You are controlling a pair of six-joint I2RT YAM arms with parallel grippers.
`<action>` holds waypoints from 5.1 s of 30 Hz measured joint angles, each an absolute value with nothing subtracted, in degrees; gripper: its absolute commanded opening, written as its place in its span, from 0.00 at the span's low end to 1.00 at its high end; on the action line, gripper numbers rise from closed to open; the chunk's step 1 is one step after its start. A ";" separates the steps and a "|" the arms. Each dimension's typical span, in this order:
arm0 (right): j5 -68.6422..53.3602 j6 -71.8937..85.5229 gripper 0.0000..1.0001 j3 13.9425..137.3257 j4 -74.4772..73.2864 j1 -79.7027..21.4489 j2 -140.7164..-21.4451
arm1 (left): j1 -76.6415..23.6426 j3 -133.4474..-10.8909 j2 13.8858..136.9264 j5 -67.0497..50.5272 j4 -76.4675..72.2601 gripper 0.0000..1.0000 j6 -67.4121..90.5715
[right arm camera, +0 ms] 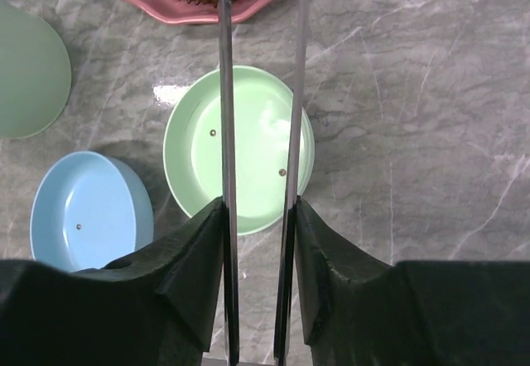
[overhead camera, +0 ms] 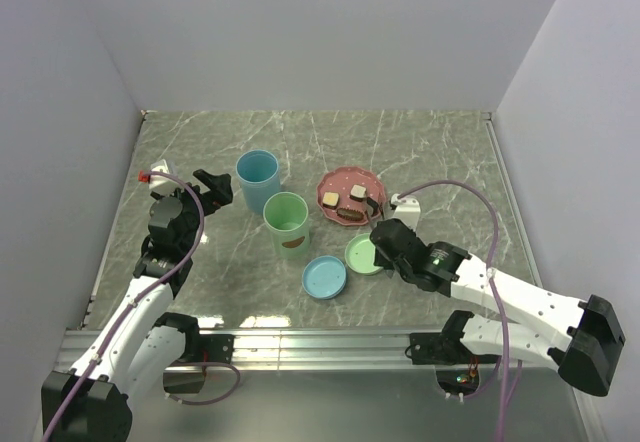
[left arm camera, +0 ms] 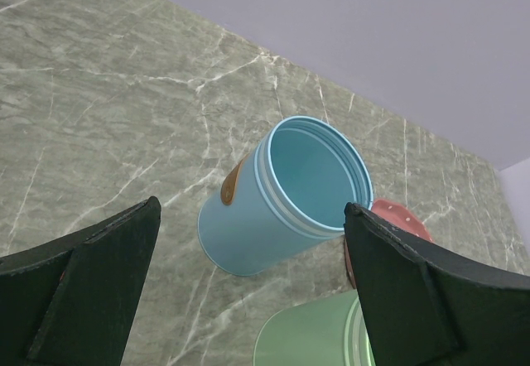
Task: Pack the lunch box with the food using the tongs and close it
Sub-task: Pick up the food using the clamp, then place the food into the lunch box, then pick up the food using the clamp
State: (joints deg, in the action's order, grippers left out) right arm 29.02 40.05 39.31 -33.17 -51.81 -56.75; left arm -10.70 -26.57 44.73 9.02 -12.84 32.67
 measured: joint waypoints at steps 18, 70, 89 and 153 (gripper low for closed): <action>27.38 39.29 0.00 38.85 -33.12 -51.70 -56.75 | -10.70 -26.57 44.80 9.02 -13.02 0.99 32.67; 27.22 29.26 0.00 61.36 -35.88 -53.28 -64.97 | -10.70 -26.57 45.87 9.32 -13.87 0.99 32.67; 26.61 18.92 0.00 82.28 -32.25 -61.39 -82.85 | -10.70 -26.57 45.84 10.13 -13.87 0.99 32.67; 35.05 22.63 0.47 67.79 -28.25 -58.41 -74.70 | -10.70 -26.46 45.25 9.87 -13.93 0.99 32.75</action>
State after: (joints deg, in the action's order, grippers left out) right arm 35.05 22.63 67.79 -28.25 -58.41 -74.70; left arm -10.70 -26.46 45.25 9.87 -13.93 32.75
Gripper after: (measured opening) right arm 0.474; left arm 0.995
